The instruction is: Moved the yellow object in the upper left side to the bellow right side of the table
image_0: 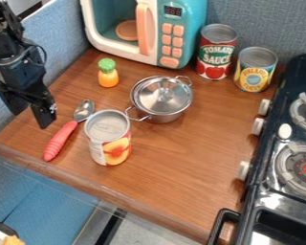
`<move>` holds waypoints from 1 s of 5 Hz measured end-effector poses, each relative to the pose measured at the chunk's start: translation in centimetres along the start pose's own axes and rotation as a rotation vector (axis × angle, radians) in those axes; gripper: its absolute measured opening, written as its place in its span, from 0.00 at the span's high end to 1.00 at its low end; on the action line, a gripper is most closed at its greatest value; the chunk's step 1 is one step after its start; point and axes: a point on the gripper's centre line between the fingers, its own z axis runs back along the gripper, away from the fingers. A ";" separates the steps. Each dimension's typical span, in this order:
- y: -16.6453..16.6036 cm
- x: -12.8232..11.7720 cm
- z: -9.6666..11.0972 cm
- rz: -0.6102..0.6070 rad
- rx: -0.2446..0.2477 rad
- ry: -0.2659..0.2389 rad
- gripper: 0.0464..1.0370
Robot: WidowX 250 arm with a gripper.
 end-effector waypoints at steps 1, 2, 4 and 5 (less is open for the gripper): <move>-0.4 -0.3 -0.9 0.012 -0.030 0.031 0.04; 0.0 3.6 -1.1 0.045 -0.053 0.035 0.04; 0.8 11.1 -2.0 0.094 -0.042 0.032 0.04; 0.2 14.0 -2.7 0.098 -0.026 0.031 0.04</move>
